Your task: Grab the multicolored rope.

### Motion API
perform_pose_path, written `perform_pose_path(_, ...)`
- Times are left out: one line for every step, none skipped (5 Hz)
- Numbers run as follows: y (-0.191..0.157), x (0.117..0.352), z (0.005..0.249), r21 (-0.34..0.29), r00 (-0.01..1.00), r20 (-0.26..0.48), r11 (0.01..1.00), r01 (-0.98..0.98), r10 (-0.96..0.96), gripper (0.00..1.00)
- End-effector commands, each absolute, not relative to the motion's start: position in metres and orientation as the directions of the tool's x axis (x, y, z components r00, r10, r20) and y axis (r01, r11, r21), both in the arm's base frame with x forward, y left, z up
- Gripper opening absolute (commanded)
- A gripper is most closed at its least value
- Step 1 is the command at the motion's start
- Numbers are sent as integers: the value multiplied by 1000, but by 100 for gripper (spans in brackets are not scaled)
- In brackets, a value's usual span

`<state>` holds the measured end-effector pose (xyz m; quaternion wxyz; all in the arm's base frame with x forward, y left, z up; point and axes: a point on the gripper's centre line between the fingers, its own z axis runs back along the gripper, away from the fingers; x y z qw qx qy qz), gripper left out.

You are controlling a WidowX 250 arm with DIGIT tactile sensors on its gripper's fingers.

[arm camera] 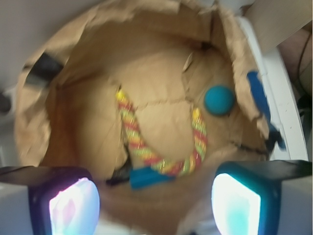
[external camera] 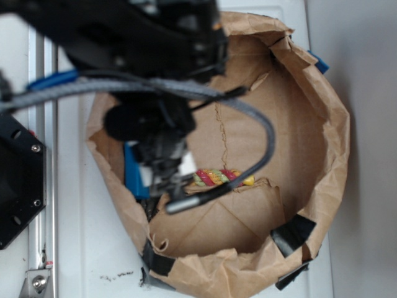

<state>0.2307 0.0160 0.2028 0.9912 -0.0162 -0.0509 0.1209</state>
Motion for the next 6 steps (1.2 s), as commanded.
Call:
perform_pose_path(26,230,209,-55,952,121,959,-277,282,100)
perform_pose_path(26,230,209,-55,952,121,959,-277,282,100)
perform_pose_path(35,245,175,-66,958,106,963,-260,266,100)
perform_pose_path(41,253,155,-104,955,108,958,-267,277,100)
perform_pose_path(38,259,133,-122,940,97,941,-315,327,100)
perform_pose_path(41,261,125,-129,896,62,894,-429,439,100)
